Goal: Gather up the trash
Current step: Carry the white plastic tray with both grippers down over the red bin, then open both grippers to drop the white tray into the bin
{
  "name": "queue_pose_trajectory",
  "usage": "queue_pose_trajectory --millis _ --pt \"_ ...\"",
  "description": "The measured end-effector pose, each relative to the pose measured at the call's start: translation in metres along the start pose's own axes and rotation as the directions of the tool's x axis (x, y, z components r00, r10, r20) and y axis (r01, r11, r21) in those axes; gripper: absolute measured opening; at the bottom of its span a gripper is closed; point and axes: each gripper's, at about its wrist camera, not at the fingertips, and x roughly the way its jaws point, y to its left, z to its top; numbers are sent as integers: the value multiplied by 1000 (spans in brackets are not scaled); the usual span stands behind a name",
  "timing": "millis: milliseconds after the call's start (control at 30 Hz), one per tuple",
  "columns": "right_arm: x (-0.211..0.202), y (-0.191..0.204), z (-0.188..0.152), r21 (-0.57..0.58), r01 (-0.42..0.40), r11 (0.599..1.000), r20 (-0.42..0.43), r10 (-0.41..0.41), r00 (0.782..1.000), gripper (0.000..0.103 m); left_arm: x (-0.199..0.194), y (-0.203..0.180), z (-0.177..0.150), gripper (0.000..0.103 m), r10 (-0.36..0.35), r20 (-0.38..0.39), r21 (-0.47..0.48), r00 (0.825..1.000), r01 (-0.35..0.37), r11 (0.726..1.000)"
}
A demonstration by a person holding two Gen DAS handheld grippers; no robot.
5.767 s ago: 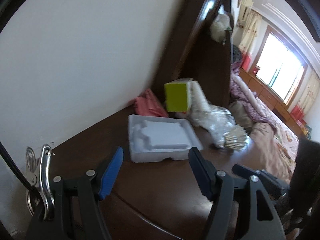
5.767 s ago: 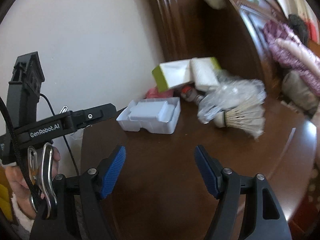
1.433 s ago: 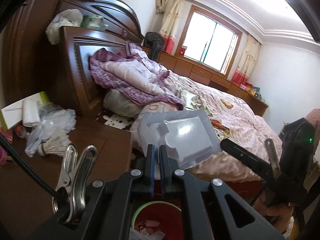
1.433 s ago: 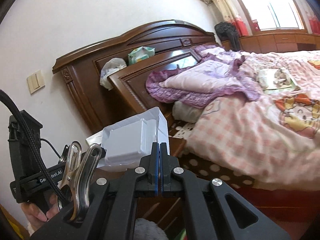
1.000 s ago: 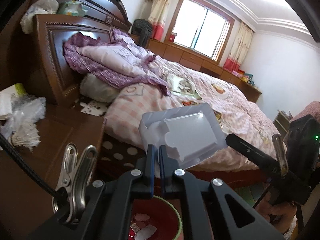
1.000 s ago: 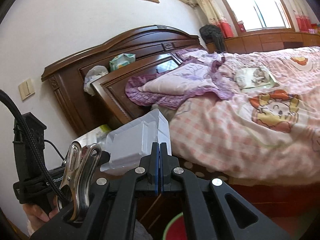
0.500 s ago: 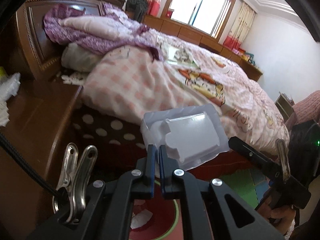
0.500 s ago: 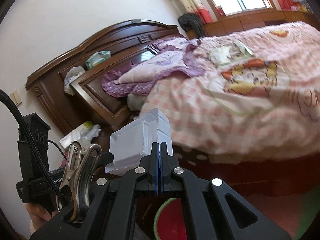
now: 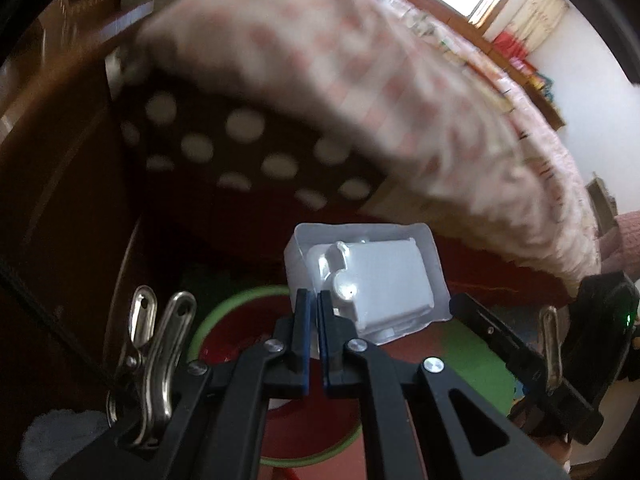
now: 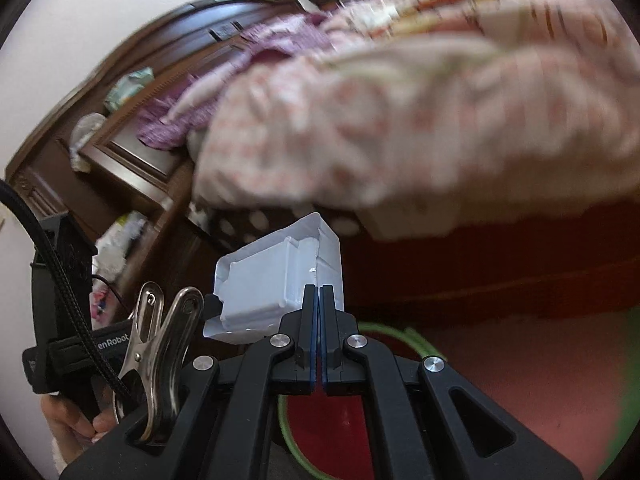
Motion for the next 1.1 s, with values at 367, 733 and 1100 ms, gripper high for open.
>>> queue_pose_trajectory --millis 367,733,1100 --pt "97 -57 -60 55 92 994 -237 -76 969 2 83 17 -10 3 162 -228 -4 960 -167 986" --pt "145 -70 -100 49 125 991 -327 -102 939 2 121 19 -8 4 276 -263 62 924 -269 961" --pt "176 -71 -112 49 152 987 -366 -124 922 2 136 40 -5 6 247 -321 -57 914 -279 959"
